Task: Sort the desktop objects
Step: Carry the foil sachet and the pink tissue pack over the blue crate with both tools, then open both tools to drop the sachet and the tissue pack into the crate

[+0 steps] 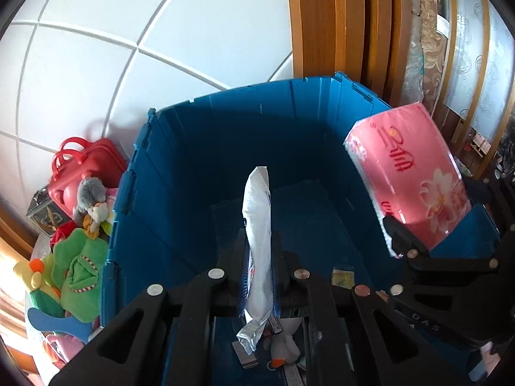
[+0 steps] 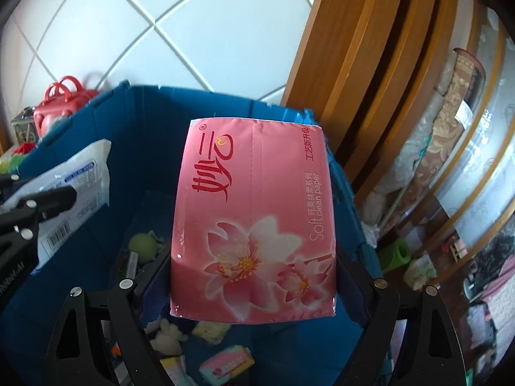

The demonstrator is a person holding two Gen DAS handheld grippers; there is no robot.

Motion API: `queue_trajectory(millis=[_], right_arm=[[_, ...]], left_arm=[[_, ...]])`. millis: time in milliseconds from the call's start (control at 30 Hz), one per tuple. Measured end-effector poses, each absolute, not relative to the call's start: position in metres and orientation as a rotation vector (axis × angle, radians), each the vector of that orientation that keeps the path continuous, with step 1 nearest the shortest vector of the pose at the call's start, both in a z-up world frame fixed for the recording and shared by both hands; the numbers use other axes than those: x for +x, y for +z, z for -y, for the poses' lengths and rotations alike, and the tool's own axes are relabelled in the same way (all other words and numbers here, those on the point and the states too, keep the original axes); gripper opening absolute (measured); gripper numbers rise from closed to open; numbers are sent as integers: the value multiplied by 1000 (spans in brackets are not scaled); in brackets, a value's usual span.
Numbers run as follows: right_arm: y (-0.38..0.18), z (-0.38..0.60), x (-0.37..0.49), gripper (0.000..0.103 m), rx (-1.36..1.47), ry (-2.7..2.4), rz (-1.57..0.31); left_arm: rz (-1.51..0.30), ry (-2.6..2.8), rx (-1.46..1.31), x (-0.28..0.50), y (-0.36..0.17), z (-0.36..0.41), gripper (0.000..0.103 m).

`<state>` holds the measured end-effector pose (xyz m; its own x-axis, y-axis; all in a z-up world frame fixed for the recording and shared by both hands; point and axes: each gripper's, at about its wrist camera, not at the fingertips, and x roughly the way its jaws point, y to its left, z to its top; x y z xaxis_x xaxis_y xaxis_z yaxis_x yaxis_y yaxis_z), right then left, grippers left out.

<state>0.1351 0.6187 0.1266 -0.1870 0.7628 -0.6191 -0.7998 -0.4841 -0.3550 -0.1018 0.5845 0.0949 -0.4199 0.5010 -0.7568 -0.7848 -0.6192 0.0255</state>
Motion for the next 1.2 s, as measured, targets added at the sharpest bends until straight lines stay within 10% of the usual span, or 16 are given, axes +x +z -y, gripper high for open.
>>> queue_trajectory(millis=[600, 767, 1200], right_arm=[[115, -630, 148, 89, -922, 1849, -162], [111, -633, 149, 89, -944, 1839, -181], [103, -633, 146, 103, -978, 1806, -166]], left_arm=[[-558, 2002, -1066, -100, 58, -588, 15], [-580, 2012, -1037, -95, 57, -588, 53], [-545, 1993, -1060, -99, 56, -583, 57]])
